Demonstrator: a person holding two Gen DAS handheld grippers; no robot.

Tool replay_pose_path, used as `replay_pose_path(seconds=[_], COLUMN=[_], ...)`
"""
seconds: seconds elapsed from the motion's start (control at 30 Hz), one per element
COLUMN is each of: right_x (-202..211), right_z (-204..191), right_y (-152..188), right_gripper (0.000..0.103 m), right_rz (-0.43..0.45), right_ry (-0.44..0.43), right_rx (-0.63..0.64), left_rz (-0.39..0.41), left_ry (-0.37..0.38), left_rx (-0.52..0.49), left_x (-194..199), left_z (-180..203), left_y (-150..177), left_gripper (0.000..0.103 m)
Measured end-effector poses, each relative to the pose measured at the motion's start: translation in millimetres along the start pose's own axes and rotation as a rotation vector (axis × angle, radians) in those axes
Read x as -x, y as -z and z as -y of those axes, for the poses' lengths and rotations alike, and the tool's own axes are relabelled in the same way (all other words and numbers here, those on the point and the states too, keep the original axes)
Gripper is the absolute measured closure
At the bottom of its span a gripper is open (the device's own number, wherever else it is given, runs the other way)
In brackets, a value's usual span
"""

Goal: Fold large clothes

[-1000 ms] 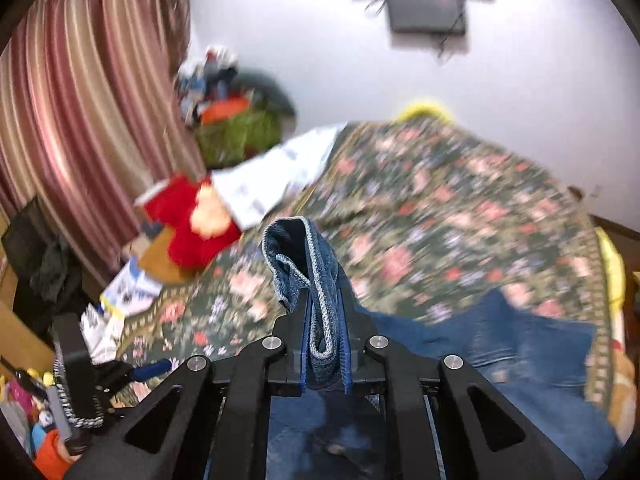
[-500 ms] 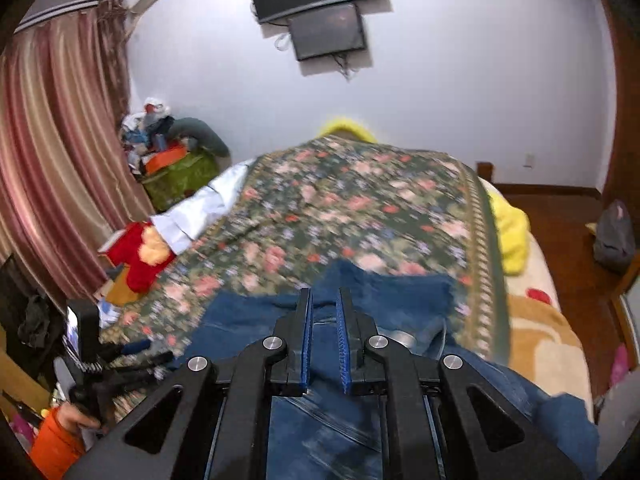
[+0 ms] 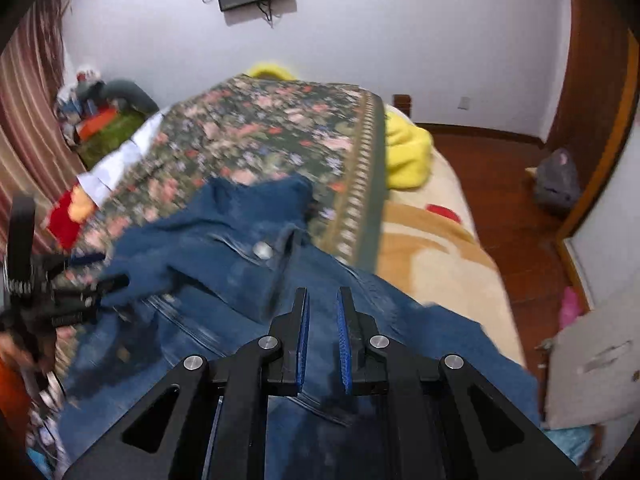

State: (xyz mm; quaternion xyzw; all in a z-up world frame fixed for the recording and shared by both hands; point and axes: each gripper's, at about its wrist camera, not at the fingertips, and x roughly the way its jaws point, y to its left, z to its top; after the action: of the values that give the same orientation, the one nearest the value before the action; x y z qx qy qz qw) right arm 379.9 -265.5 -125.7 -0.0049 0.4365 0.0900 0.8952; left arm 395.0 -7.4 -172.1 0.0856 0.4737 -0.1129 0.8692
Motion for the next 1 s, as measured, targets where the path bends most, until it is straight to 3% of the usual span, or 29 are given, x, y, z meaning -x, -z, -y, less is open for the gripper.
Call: replay_pose_path(seconds=[0.17, 0.27, 0.3, 0.37, 0.4, 0.47, 0.53, 0.7, 0.8, 0.87, 0.93, 1.0], right_x=[10, 18, 21, 26, 29, 33, 38, 46, 49, 47, 48, 50], right_z=[27, 42, 50, 58, 63, 68, 67, 62, 59, 54, 46, 38], right_y=[22, 30, 35, 39, 42, 43, 43, 38, 37, 34, 32, 30], right_gripper=[0.093, 0.093, 0.093, 0.093, 0.093, 0.093, 0.093, 0.093, 0.093, 0.093, 0.093, 0.093], right_rz=[-0.024, -0.027, -0.026, -0.019, -0.015, -0.009, -0.005, 0.012, 0.018, 0.014, 0.011, 0.013], right_ry=[-0.012, 0.001, 0.009, -0.005, -0.025, -0.038, -0.006, -0.006, -0.014, -0.029, -0.042, -0.048], right_rx=[-0.075, -0.115, -0.134, -0.159, -0.178, -0.205, -0.202, -0.182, -0.188, -0.186, -0.175, -0.154], left_rz=[-0.1, -0.082, -0.043, -0.001, 0.007, 0.026, 0.054, 0.074, 0.011, -0.055, -0.089, -0.109], left_ry=[-0.066, -0.128, -0.15, -0.2, -0.221, -0.25, -0.228, 0.031, 0.163, 0.193, 0.186, 0.173], left_rx=[-0.155, -0.229, -0.257, -0.3, -0.315, -0.33, -0.309, -0.183, -0.142, -0.131, -0.129, -0.11], left_x=[-60, -79, -78, -79, -81, -78, -68, -20, -14, -23, -30, -33], left_z=[49, 67, 71, 79, 83, 89, 88, 71, 71, 74, 74, 73], left_y=[-22, -26, -27, -27, -28, -28, -31, -42, -34, -22, -14, -8], left_gripper=[0.027, 0.027, 0.033, 0.058, 0.081, 0.089, 0.095, 0.096, 0.096, 0.096, 0.087, 0.085])
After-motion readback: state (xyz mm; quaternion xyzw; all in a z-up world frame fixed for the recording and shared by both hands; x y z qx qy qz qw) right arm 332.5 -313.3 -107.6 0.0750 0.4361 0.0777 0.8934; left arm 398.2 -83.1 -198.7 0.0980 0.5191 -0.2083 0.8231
